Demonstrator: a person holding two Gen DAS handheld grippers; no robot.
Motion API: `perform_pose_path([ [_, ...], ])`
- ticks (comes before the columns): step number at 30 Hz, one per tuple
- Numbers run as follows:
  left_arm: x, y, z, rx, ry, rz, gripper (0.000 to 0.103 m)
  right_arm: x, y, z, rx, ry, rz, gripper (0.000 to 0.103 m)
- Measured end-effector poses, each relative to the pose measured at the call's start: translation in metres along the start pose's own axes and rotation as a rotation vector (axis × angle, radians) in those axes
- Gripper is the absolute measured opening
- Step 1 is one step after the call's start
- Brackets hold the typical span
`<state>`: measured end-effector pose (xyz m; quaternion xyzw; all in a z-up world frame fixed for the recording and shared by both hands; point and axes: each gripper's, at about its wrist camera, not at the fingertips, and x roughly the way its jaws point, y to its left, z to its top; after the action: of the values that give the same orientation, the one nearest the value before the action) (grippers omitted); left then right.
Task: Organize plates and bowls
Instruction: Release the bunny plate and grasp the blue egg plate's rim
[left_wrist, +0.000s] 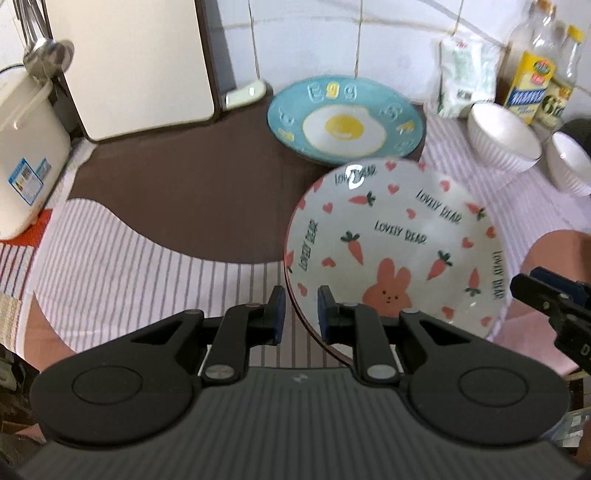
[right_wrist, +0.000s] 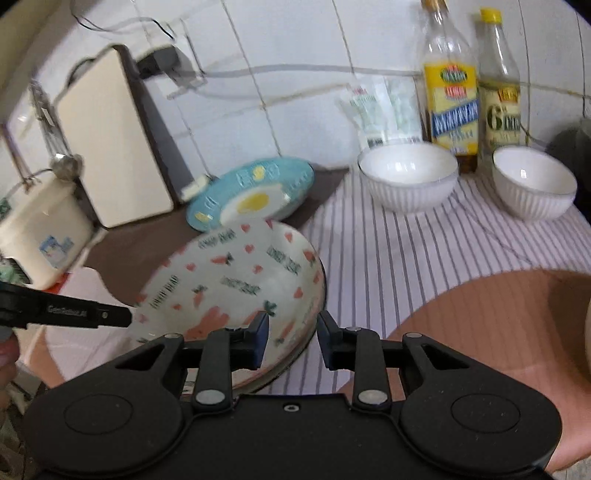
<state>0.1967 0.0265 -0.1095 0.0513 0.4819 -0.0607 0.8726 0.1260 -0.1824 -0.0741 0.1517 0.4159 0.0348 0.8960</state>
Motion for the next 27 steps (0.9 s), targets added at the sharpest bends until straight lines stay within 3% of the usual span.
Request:
perform_pose_path([
  [8,-0.059,0.012,0.014,-0.011,-0.108,-0.037,0.018,-0.05,0.014,0.028,-0.101,-0.084,0.111,0.034],
  [14,-0.082,0.03,0.024,-0.037,-0.173,-0.066,0.019,-0.061,0.02,0.045,-0.105,-0.129,0.126,0.034],
  [20,-0.077,0.05,0.034,-0.066,-0.2,-0.087,0.02,-0.043,0.02,0.059,-0.089,-0.119,0.129,0.035],
  [27,-0.032,0.062,0.05,-0.08,-0.237,-0.115,0.032,0.008,0.007,0.078,-0.013,-0.077,0.112,0.035],
])
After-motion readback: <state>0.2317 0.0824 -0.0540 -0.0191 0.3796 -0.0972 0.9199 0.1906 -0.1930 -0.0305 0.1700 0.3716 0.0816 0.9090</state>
